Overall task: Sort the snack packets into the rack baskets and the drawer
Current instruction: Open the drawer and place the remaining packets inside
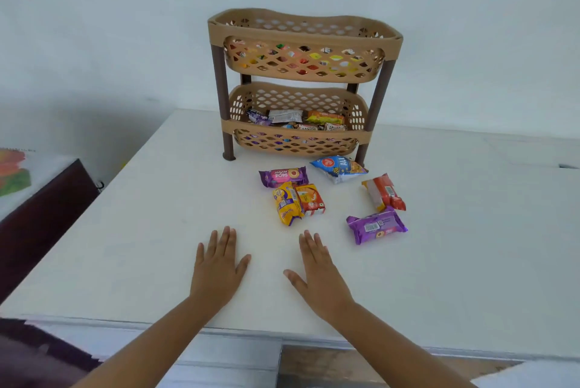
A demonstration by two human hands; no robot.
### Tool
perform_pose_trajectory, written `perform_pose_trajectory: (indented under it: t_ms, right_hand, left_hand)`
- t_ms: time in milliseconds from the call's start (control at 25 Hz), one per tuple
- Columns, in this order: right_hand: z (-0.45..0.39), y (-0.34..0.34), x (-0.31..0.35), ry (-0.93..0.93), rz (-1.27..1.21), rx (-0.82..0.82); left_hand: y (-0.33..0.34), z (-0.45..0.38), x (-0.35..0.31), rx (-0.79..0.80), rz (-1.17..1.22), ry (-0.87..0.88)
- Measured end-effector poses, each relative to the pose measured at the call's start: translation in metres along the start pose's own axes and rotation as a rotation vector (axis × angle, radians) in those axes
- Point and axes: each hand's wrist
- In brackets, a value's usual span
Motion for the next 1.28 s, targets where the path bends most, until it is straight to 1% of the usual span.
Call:
perform_pose_trajectory:
  t_ms: [120,360,520,680,760,840,880,920,960,1000,1040,1080,1120,1160,1240,1280]
  right_hand:
    - [0.026,0.009,-0.002,-0.034,0.134,0.060]
    - [0.047,0.013,0.007,-0.040,0.188,0.047]
    - [0.068,0.022,0.017,-0.043,0.164,-0.037]
    - [0.091,0.040,0.045,-0.007,0.023,-0.105]
    - [0.107,0.049,0.070,0.002,-0.156,-0.182]
    - [0.126,0.059,0.102,-0.004,-0.344,-0.293]
    - [0.133,0.068,0.117,0.025,-0.429,-0.357]
    - [0.138,0.074,0.134,0.132,-0.552,-0.406]
    - [0.139,0.080,0.149,0.320,-0.736,-0.424]
    - [0.133,0.082,0.160,0.566,-0.980,-0.387]
    - [0.126,0.084,0.168,0.781,-1.255,-0.289]
    - [0.119,0.084,0.170,0.915,-1.515,-0.181]
    - [0.112,0.083,0.168,0.949,-1.702,-0.119]
    - [0.104,0.081,0.165,0.928,-1.795,-0.102]
    - [0.087,0.073,0.164,0.879,-1.871,-0.131]
    - [0.080,0.071,0.165,0.892,-1.896,-0.146]
  left_hand:
    - [0.000,0.031,0.005,0.014,-0.033,0.009]
    - [-0.007,0.082,0.007,0.055,-0.055,0.128]
    - [-0.007,0.096,0.012,0.072,-0.042,0.175]
    - [-0.007,0.109,0.025,0.085,-0.042,0.223]
    - [-0.008,0.119,0.036,0.057,-0.029,0.285]
    - [-0.009,0.135,0.049,0.033,-0.031,0.341]
    - [-0.009,0.143,0.057,0.022,-0.018,0.360]
    - [-0.009,0.149,0.066,0.016,0.004,0.370]
    - [-0.010,0.155,0.078,0.013,0.030,0.364]
    - [-0.011,0.159,0.091,0.012,0.070,0.333]
    - [-0.013,0.165,0.105,0.006,0.121,0.285]
    - [-0.015,0.171,0.119,-0.002,0.172,0.237]
    - [-0.017,0.176,0.130,-0.010,0.207,0.206]
    - [-0.020,0.181,0.140,-0.017,0.225,0.199]
    - [-0.023,0.189,0.153,-0.032,0.244,0.219]
    - [-0.023,0.193,0.157,-0.039,0.256,0.229]
Point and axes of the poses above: each hand's wrist, its own z-axis away from the middle knuckle, its own y-axis out of the palm, x = y × z, and after that the axes turned 3 degrees about -x, right-handed
